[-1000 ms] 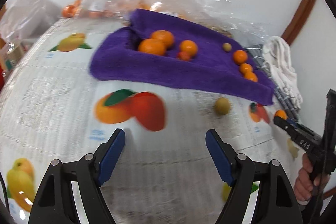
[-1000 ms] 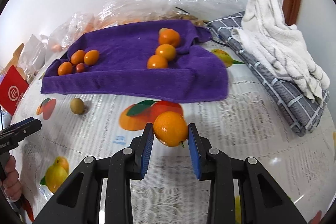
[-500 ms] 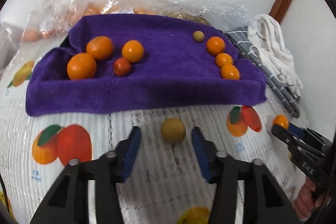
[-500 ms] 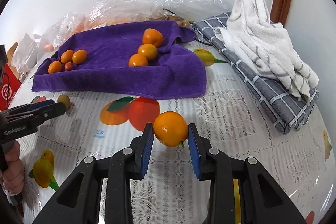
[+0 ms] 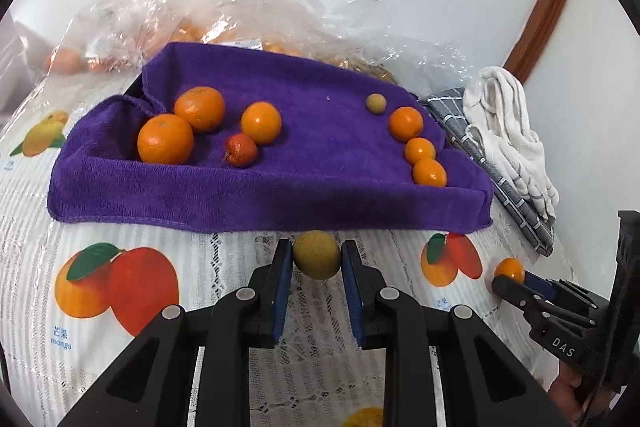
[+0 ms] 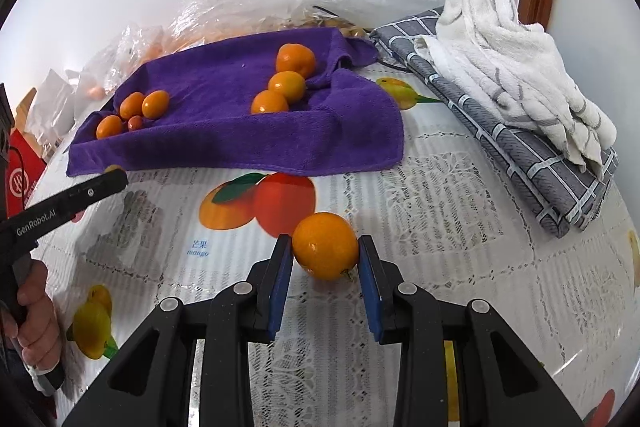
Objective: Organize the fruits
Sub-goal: 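Carry both fruits onto the purple towel and open both tools to release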
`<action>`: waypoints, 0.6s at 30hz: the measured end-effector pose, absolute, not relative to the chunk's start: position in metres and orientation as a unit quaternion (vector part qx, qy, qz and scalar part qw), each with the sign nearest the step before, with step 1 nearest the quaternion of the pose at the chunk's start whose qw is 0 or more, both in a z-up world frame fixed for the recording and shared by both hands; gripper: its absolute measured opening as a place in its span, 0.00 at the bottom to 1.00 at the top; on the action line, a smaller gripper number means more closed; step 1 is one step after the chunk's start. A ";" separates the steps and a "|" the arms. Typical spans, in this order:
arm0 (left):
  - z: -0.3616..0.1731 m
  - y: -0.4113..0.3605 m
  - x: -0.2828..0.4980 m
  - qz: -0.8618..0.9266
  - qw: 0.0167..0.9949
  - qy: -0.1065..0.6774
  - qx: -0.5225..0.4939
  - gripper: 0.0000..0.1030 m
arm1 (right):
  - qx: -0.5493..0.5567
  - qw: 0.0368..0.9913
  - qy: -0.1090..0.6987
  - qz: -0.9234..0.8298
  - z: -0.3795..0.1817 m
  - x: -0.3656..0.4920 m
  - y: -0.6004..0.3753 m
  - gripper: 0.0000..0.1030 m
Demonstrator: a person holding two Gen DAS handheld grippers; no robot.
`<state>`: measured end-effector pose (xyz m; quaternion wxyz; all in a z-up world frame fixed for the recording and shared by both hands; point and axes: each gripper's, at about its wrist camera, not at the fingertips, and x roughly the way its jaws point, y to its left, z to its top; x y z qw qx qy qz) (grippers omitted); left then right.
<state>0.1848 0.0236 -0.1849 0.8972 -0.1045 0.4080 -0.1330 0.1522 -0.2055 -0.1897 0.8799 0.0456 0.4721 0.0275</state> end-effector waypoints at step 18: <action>-0.173 0.042 0.184 -0.098 0.909 0.386 -0.124 0.23 | 0.055 0.878 0.476 0.019 -0.183 0.139 -0.196 0.32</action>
